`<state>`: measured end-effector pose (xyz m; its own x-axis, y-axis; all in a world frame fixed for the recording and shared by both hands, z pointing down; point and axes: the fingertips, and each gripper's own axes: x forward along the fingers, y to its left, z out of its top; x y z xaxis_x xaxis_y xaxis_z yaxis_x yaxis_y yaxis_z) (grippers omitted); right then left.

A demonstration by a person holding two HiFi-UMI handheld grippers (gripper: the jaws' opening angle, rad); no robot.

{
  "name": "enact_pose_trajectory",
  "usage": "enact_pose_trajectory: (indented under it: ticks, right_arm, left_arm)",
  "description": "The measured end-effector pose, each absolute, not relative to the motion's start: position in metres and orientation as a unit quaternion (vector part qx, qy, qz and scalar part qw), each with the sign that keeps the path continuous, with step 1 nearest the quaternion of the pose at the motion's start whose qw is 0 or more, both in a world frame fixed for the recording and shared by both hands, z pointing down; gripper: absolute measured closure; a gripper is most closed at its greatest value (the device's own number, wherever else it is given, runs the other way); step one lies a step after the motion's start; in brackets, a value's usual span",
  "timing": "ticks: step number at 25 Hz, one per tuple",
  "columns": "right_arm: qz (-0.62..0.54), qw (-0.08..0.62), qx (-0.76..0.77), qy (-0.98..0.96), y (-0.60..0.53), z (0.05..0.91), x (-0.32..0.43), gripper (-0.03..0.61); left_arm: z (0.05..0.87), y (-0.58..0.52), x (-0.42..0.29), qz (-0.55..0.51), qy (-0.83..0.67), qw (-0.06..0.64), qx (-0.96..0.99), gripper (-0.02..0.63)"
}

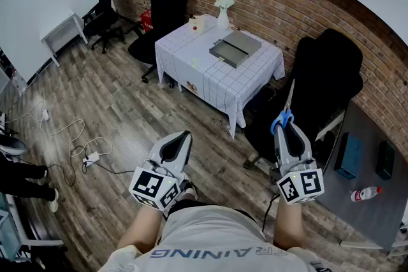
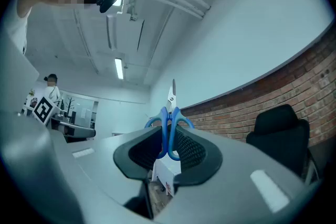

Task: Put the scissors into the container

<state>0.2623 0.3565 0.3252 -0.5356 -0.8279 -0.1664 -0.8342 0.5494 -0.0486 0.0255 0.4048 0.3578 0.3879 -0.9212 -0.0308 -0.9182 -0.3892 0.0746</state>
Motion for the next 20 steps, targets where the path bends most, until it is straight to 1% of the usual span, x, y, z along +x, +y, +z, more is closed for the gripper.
enact_pose_trajectory:
  ticks: [13,20]
  right_arm:
    - [0.013,0.083,-0.480,0.874,0.348,0.327,0.270,0.480]
    - [-0.007,0.079,-0.483,0.872,0.333,0.345,0.269,0.479]
  left_arm:
    - [0.357,0.391,0.035,-0.023,-0.546,0.027,0.837,0.615]
    - [0.375,0.378,0.028,-0.014,-0.548,0.043,0.835,0.615]
